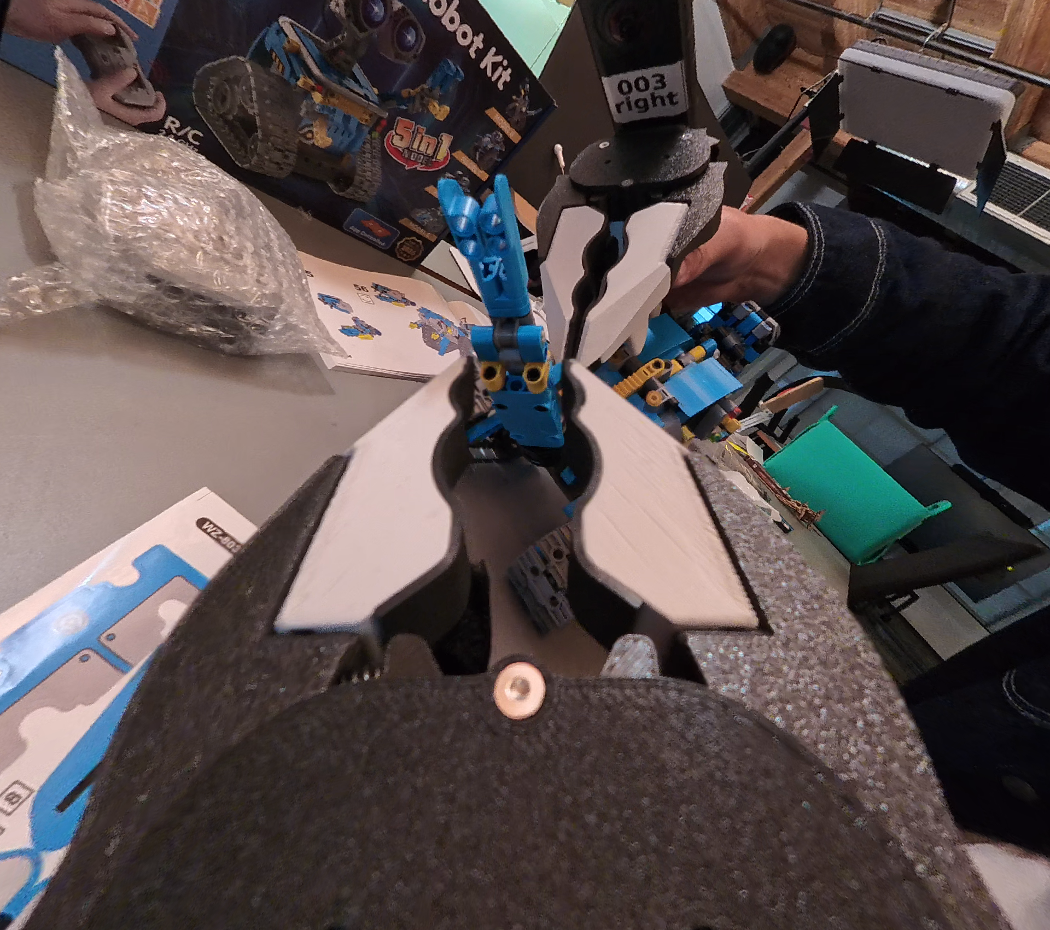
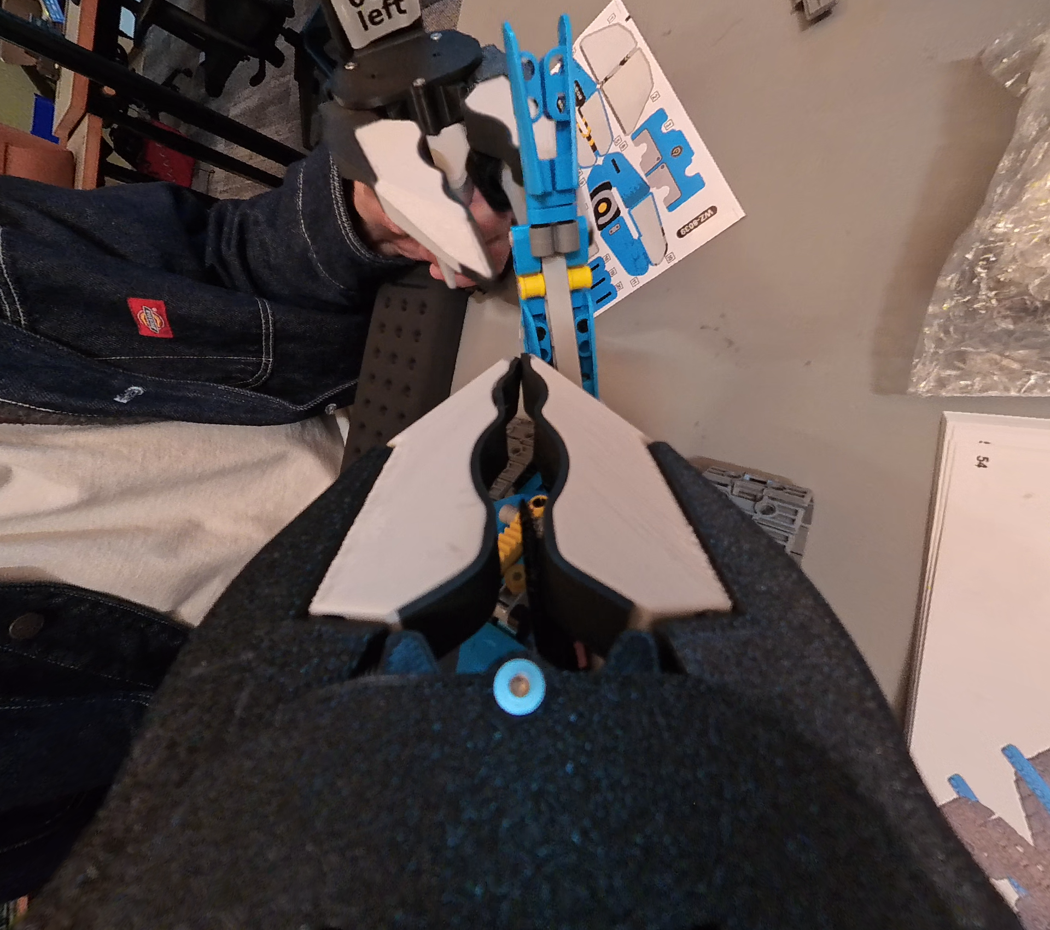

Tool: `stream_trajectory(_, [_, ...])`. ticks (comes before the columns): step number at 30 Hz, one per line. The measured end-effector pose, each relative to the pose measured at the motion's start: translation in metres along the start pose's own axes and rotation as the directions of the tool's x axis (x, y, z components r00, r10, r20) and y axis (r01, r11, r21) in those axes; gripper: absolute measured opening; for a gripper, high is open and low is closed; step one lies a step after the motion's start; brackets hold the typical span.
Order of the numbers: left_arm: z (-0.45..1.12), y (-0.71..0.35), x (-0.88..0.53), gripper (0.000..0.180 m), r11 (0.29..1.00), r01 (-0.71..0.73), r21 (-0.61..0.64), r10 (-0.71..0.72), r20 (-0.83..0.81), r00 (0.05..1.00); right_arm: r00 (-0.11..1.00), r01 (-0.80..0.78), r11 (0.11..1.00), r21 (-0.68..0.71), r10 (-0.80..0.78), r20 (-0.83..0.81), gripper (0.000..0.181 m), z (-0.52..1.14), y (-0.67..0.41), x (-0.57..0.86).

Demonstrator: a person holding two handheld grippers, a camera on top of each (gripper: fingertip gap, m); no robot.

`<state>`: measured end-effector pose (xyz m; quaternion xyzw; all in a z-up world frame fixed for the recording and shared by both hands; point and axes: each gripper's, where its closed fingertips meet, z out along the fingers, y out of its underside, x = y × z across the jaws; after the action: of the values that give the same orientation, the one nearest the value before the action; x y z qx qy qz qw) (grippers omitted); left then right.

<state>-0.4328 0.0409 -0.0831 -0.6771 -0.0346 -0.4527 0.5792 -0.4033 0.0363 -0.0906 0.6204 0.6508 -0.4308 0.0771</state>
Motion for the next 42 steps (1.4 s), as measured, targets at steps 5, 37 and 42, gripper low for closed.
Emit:
stream_trajectory(5, [0.007,0.008,-0.001,0.045,0.999,0.005,-0.054,-0.005,0.014,1.0,1.0,-0.001,1.0,0.002,0.001,0.002,0.0,0.0,0.0,0.0])
stream_trajectory(37, [0.012,0.011,0.0,0.025,0.996,-0.02,-0.081,0.021,0.009,1.0,0.999,-0.035,0.999,-0.014,0.035,0.002,0.0,0.0,0.0,-0.001])
stream_trajectory(42, [0.012,0.01,0.001,0.026,0.997,-0.023,-0.08,0.024,0.006,1.0,0.998,-0.061,0.998,-0.023,0.062,0.006,0.0,0.0,0.001,-0.002])
